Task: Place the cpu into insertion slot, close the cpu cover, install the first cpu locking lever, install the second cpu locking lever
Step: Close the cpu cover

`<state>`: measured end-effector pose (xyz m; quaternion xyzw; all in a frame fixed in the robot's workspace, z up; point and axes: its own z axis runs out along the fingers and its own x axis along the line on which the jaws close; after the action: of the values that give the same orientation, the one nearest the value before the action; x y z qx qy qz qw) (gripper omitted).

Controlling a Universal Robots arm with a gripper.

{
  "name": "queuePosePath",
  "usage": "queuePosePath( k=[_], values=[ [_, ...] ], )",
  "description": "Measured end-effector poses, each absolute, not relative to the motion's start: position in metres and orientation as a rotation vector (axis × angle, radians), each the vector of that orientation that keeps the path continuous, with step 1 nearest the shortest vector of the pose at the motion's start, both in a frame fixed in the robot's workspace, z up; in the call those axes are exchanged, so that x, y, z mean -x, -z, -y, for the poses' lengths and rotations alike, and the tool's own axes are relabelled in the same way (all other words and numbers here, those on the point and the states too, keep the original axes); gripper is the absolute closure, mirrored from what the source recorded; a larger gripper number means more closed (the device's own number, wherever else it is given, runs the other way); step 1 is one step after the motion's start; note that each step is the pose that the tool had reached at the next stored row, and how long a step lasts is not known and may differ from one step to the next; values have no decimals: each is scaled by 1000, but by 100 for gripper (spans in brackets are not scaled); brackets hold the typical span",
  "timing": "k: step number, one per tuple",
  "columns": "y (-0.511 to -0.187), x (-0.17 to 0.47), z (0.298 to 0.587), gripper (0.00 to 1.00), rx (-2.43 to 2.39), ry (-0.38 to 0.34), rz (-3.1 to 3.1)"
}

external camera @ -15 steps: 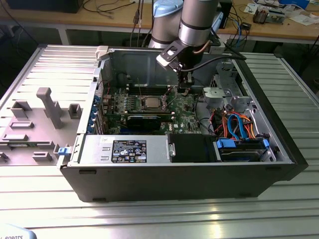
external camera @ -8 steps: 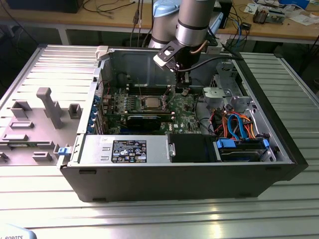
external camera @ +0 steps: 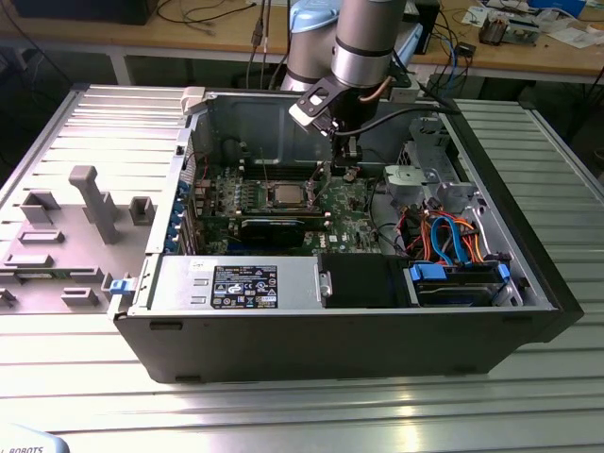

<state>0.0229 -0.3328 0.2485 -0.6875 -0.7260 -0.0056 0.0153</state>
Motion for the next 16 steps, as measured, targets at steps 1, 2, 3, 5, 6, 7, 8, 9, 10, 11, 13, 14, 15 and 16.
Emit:
queuePosePath(
  k=[1,2,3,5,6,7,8,9,10,11,13,14,15,16],
  values=[
    [-248,-23,333,89,2139,18,2259],
    [-248,-23,333,89,2139,18,2259],
    [-249,-22,333,89,2139,17,2259],
    [-249,-21,333,89,2139,17,2259],
    [-249,-21,333,89,2139,17,2259],
    [-248,-20,333,89,2139,17,2259],
    [-248,-20,333,89,2139,17,2259],
    [-248,-19,333,89,2139,18,2259],
    [-248,-19,333,89,2139,17,2259],
    [-248,-19,333,89,2139,18,2259],
    [-248,-18,333,89,2139,18,2259],
    [-248,-18,333,89,2139,17,2259],
    [-248,-18,333,89,2139,18,2259],
    [-248,-17,333,89,2139,17,2259]
  ],
)
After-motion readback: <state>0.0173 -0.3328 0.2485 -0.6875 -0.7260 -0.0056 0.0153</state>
